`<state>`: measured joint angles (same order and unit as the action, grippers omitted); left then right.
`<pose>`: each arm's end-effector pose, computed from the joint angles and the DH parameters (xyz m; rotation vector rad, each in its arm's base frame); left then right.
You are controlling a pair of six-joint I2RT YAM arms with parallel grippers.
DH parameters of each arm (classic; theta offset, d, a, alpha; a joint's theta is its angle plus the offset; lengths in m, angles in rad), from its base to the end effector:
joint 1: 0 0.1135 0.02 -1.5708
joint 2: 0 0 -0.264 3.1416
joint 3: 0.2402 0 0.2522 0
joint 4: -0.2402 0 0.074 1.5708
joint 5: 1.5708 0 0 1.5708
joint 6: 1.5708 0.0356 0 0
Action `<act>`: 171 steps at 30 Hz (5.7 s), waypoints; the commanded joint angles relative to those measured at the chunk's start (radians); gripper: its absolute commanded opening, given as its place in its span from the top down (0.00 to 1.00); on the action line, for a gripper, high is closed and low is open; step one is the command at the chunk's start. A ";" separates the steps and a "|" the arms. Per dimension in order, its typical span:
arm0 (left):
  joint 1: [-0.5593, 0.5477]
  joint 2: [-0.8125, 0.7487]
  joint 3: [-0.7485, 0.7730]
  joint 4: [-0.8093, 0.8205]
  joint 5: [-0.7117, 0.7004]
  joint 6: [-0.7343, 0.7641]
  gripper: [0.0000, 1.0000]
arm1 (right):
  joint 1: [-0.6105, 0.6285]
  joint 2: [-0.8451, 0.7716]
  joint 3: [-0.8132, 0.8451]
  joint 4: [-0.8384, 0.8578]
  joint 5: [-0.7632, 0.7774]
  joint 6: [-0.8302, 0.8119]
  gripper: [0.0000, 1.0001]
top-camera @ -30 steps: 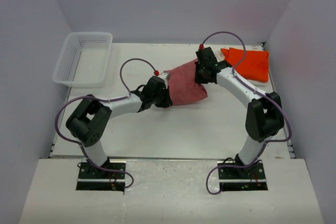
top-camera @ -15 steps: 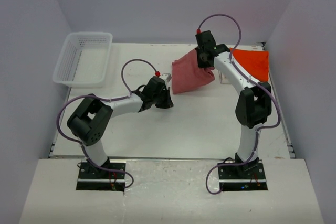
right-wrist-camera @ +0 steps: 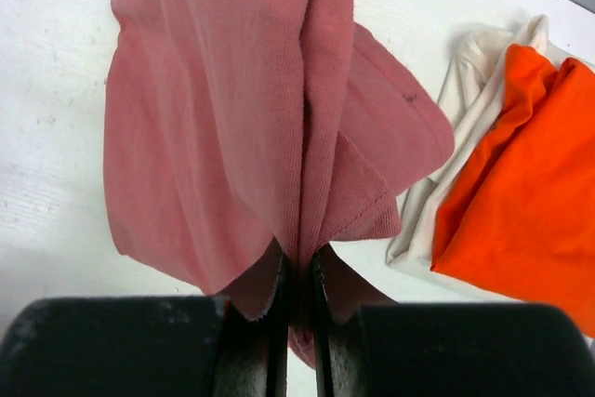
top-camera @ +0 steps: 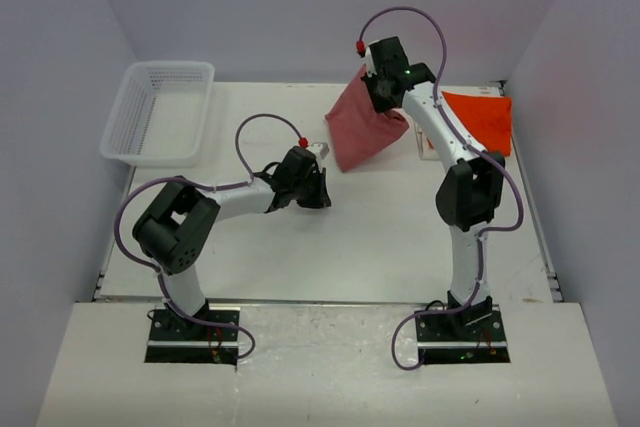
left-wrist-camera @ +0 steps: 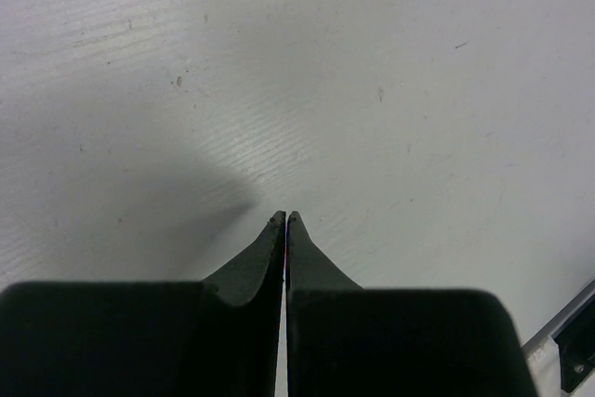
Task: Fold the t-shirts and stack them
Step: Put the neatly folded tshirt into the corner of the board with the right arm
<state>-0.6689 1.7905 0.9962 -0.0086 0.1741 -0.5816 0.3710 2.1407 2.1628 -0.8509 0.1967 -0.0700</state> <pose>0.2847 -0.2329 0.1600 0.1978 2.5017 -0.7705 0.4495 0.1674 0.3209 -0.4312 2.3414 -0.0933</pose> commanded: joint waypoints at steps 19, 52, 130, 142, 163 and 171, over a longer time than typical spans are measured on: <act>-0.003 0.015 0.039 -0.022 0.025 0.029 1.00 | -0.136 0.061 0.146 0.004 0.187 -0.059 1.00; -0.003 0.078 0.056 -0.016 0.077 0.040 1.00 | -0.265 -0.068 0.135 0.026 0.279 -0.045 1.00; -0.112 0.043 -0.070 0.010 0.027 -0.040 1.00 | -0.343 0.024 0.060 0.126 0.241 0.095 0.33; -0.115 0.000 -0.108 -0.070 0.007 -0.015 1.00 | -0.449 0.186 0.115 0.017 0.224 0.170 1.00; -0.116 0.014 -0.157 -0.068 0.033 0.005 1.00 | -0.560 0.317 0.220 -0.085 0.311 0.294 1.00; -0.118 0.003 -0.179 -0.048 0.039 0.002 1.00 | -0.547 0.139 0.100 0.033 0.293 0.282 1.00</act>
<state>-0.7811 1.7733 0.8677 0.0448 0.2325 -0.6167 -0.1837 2.4027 2.2639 -0.8787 0.4797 0.2054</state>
